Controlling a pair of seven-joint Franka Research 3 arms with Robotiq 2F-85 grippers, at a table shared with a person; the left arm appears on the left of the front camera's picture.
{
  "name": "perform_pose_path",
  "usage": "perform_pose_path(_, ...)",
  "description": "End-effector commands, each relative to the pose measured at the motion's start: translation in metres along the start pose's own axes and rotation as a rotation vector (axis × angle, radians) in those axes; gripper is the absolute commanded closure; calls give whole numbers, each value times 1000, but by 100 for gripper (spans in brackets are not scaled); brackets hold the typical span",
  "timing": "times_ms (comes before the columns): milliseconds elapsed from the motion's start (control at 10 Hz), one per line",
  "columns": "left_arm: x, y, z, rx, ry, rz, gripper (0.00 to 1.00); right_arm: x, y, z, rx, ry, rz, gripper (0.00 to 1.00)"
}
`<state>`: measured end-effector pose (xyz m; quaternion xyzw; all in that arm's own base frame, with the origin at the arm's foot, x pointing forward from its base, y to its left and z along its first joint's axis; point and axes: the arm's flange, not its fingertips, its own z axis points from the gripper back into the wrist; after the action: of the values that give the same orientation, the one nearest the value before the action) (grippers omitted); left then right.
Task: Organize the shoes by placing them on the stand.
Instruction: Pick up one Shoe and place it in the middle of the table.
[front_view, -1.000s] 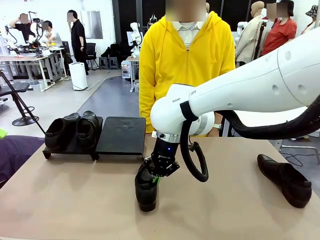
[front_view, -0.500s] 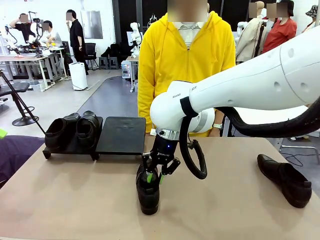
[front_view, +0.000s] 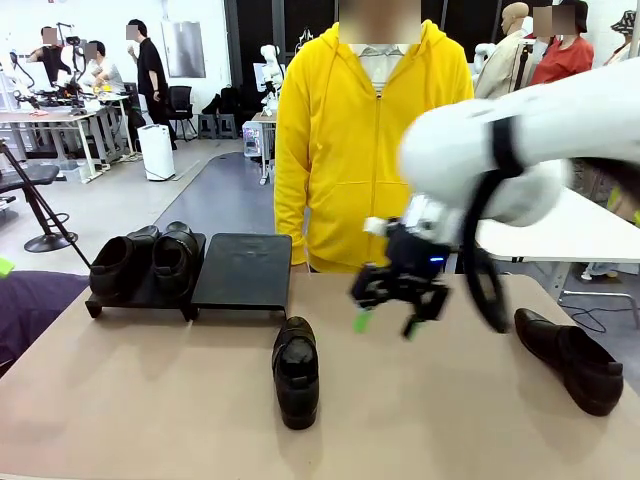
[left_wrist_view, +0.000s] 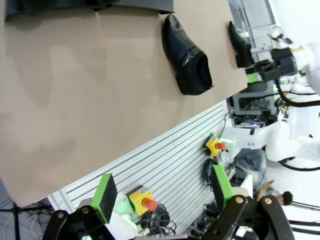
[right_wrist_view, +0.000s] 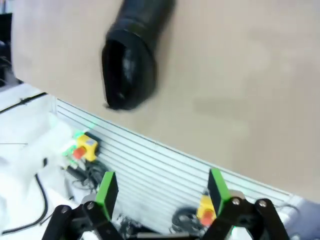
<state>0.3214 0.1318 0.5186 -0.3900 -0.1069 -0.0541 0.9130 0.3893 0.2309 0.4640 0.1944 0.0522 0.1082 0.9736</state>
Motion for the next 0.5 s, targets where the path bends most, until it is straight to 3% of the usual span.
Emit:
perform_pose_path(0,-1,0,1,-10,-2,-5,2,-56,-53,36,67,-25,51,0)
perform_pose_path(200,-1,0,1,-10,-2,-5,2,-106,-96,63,110,-92,24,0)
perform_pose_path(400,-1,0,1,-10,-2,-5,2,-157,-140,79,207,-227,-4,0)
